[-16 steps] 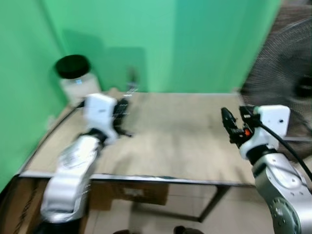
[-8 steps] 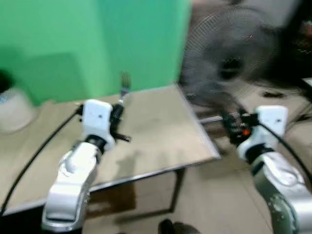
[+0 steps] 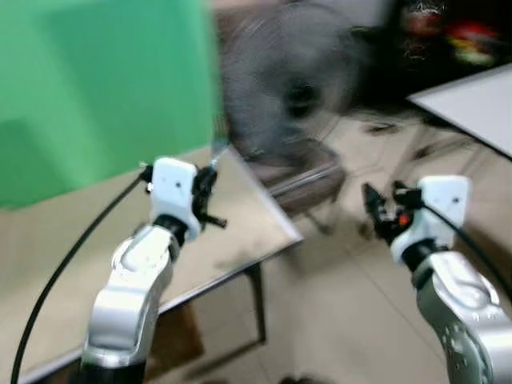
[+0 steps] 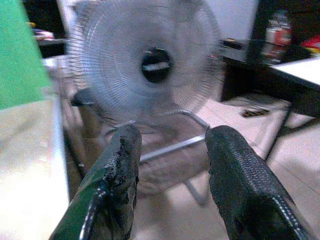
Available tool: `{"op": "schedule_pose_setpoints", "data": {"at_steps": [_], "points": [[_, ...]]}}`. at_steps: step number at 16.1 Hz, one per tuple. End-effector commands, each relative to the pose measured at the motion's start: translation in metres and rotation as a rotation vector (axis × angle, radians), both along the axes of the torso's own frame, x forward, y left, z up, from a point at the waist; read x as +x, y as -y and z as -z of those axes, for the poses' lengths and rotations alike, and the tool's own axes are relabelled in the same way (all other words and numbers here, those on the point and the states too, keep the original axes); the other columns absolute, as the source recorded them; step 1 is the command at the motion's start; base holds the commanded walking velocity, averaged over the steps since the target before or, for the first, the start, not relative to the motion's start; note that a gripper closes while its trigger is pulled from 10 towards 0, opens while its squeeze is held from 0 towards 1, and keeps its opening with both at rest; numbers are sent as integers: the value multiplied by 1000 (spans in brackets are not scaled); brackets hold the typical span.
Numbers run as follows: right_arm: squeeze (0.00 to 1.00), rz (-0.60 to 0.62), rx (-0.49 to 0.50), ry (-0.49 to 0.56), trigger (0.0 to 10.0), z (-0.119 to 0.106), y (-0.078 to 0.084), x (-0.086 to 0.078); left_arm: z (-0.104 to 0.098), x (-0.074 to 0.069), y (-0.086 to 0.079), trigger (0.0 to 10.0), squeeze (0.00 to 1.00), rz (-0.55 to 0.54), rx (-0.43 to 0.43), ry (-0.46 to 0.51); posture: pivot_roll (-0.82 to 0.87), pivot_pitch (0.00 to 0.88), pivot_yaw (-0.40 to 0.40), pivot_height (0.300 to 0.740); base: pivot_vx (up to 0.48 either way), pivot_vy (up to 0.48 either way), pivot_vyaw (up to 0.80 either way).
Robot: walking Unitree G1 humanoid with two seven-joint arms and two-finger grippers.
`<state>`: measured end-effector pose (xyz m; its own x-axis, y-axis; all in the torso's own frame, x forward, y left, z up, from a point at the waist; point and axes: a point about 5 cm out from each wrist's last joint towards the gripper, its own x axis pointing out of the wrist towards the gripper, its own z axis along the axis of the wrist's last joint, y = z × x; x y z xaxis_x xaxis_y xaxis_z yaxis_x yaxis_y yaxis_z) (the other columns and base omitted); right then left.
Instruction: Setting the table
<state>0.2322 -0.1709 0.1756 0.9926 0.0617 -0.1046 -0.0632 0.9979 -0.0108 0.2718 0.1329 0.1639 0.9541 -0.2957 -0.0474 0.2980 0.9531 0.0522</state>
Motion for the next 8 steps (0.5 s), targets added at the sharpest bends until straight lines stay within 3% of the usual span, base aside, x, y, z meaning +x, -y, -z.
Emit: {"op": "schedule_pose_setpoints", "data": {"at_steps": [1,3,5,8], "points": [[0,18,-24,-8,10000,-1,5,1,-3,3,2,10000,0,-7,-15,17,-18,0,59,740,0,0,-800],[0,47,-41,-8,10000,-4,13,7,-5,8,10,10000,0,-6,-9,42,-6,0,29,740,0,0,-800],[0,30,-59,4,10000,-8,11,14,-9,9,10,10000,0,-18,-17,49,-8,0,26,740,0,0,-800],[0,61,-85,7,10000,-8,15,6,-2,10,11,10000,0,12,-22,39,-64,0,87,740,0,0,-800]]}}
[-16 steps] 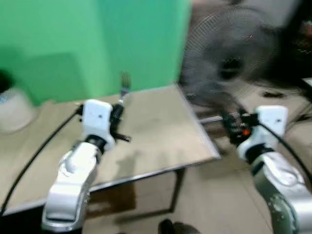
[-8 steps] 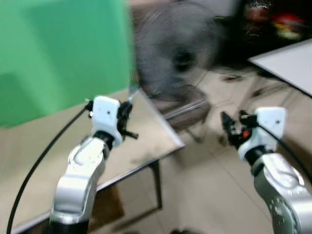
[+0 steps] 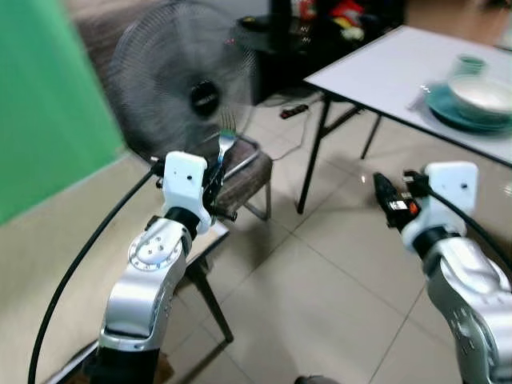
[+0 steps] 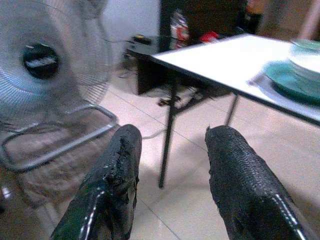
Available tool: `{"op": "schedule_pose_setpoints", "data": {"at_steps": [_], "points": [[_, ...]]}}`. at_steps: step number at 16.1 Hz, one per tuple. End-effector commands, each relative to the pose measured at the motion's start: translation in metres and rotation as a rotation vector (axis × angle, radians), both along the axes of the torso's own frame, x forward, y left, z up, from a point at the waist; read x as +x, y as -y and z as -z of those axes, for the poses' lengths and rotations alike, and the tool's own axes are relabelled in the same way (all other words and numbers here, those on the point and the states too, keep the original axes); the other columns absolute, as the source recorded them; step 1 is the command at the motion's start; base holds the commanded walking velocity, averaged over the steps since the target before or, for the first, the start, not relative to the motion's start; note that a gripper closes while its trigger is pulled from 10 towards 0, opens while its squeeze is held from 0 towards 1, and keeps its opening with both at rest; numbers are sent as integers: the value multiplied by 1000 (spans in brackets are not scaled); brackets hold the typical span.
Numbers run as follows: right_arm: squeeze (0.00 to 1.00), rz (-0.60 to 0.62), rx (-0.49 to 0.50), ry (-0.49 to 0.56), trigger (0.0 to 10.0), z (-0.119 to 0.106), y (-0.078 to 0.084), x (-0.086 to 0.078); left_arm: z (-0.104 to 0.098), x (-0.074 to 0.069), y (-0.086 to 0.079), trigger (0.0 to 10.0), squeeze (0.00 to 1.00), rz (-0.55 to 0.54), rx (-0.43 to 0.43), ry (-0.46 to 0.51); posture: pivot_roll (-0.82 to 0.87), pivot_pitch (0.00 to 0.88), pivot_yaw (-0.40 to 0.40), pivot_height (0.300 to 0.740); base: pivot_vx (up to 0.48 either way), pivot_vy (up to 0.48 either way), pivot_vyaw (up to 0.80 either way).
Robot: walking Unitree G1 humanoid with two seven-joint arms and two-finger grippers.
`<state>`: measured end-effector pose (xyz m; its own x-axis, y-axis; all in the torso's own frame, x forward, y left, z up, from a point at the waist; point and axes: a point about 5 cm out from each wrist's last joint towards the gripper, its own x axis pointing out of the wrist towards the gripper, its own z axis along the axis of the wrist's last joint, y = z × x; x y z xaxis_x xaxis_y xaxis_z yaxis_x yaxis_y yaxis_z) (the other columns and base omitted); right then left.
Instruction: Setting the table
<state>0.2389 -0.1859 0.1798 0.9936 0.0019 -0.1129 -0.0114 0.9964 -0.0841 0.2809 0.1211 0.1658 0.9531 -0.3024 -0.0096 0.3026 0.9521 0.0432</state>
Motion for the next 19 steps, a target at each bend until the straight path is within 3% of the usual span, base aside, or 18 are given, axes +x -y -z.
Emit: {"op": "schedule_pose_setpoints", "data": {"at_steps": [1,4,8,12,19], "points": [[0,41,-10,10,10000,-3,4,-5,0,2,2,10000,0,22,1,4,-59,0,93,740,0,0,-800],[0,55,-8,-4,10000,0,6,-7,-2,0,4,10000,0,40,28,5,-41,0,102,740,0,0,-800],[0,48,-37,-8,10000,1,5,-13,3,0,4,10000,0,45,-19,-5,-61,0,98,740,0,0,-800],[0,-8,-43,1,10000,-2,-1,-5,-2,-2,4,10000,0,35,-18,13,-44,0,84,740,0,0,-753],[0,0,-55,3,10000,-2,0,-10,-2,-1,5,10000,0,29,-32,13,-58,0,92,740,0,-302,0]]}}
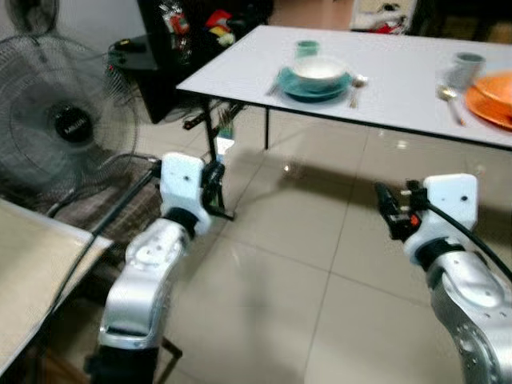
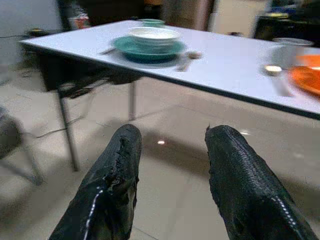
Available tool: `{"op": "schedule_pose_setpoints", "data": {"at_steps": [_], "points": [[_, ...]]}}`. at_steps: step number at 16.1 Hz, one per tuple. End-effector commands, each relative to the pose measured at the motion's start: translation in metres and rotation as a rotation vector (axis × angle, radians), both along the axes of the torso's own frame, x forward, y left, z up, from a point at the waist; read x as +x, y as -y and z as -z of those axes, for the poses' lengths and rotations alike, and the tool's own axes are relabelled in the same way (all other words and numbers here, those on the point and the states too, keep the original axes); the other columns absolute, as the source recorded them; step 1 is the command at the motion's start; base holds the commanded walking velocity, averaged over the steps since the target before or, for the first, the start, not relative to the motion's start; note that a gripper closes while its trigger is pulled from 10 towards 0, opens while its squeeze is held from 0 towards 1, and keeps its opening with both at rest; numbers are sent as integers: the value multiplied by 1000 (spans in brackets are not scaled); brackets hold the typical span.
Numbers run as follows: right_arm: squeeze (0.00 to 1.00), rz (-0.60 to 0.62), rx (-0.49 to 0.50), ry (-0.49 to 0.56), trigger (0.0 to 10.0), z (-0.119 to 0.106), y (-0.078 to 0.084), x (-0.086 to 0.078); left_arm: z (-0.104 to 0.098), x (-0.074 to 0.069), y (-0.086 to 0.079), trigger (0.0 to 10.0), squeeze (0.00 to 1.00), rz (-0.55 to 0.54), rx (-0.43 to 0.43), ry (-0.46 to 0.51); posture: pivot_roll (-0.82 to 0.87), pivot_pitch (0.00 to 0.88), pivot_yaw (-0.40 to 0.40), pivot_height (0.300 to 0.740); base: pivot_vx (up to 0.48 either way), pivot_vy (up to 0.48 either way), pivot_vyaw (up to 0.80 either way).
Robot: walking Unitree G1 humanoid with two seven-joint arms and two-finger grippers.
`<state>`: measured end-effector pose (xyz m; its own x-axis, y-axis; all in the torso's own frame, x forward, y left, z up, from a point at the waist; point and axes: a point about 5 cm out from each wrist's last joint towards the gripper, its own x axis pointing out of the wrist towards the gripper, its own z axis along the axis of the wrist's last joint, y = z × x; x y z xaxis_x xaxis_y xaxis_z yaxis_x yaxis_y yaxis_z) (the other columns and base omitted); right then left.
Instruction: Setting the table
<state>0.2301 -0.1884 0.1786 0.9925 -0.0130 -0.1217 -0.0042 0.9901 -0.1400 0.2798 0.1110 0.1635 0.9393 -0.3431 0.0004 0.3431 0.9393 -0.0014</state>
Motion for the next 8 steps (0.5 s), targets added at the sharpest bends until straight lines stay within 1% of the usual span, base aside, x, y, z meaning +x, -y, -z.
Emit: {"op": "schedule_pose_setpoints", "data": {"at_steps": [1,4,7,8], "points": [[0,-10,0,12,10000,-3,-3,-1,-4,1,-5,10000,0,-13,15,17,-58,0,94,740,0,-315,0],[0,-10,-5,11,10000,-2,-4,-1,-3,1,-4,10000,0,-6,27,17,-57,0,97,740,0,-315,0],[0,-2,-10,7,10000,-1,-4,0,-2,2,-3,10000,0,-1,22,4,-58,0,100,740,0,0,0],[0,3,-13,9,10000,-1,-3,0,-4,4,-3,10000,0,-8,30,16,-59,0,103,740,0,0,0]]}}
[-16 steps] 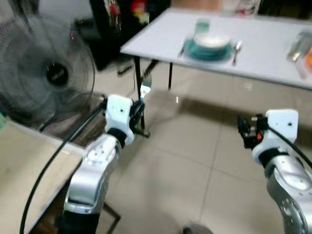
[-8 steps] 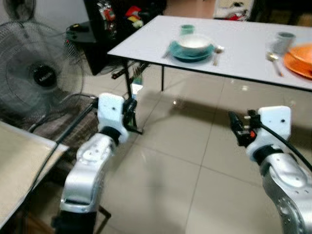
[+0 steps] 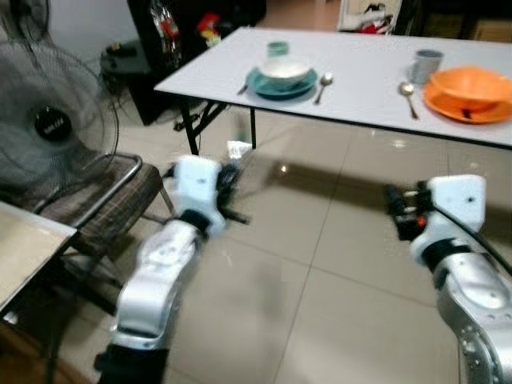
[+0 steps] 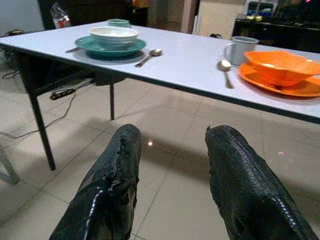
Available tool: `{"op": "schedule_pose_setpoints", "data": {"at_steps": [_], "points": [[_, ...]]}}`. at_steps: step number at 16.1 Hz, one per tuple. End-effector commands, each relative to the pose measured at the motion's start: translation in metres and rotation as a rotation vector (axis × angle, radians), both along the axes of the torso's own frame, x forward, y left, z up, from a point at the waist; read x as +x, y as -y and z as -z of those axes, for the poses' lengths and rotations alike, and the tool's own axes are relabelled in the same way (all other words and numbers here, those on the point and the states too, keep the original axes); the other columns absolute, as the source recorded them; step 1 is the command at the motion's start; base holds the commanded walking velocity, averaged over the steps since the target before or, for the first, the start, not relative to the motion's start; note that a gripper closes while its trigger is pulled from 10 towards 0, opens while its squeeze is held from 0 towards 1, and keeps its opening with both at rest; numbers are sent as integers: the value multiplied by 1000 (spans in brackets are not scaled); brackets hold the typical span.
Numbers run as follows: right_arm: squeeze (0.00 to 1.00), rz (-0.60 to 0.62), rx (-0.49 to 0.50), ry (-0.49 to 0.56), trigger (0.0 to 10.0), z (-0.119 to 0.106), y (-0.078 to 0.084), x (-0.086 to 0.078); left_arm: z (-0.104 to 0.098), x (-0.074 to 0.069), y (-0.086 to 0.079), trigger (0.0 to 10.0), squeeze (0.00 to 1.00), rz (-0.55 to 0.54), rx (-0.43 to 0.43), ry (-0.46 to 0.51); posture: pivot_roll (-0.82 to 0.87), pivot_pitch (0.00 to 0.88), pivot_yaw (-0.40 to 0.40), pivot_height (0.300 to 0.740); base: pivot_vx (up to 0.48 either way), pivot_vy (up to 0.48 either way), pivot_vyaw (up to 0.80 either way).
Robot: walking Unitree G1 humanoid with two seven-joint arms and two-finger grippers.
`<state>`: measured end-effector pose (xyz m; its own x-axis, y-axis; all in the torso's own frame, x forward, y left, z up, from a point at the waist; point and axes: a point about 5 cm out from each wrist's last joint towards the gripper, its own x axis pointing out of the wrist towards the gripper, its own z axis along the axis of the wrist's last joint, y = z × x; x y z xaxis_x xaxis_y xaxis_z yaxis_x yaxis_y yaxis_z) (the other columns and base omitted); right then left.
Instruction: Setting the table
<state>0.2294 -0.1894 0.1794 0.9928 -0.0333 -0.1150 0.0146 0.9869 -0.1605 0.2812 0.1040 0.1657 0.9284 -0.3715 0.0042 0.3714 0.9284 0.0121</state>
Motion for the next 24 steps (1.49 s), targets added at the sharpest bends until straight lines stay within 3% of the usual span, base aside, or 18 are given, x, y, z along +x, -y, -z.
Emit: {"op": "schedule_pose_setpoints", "data": {"at_steps": [1,5,24], "points": [[0,-13,12,2,10000,0,-4,1,-2,3,-10,10000,0,-31,10,12,-61,0,104,740,0,0,0],[0,-5,20,3,10000,-1,-3,1,-2,3,-7,10000,0,-2,1,18,-65,0,107,740,0,0,-139],[0,5,8,4,10000,-1,0,0,2,3,-7,10000,0,31,3,9,-67,0,105,740,271,0,-758]]}}
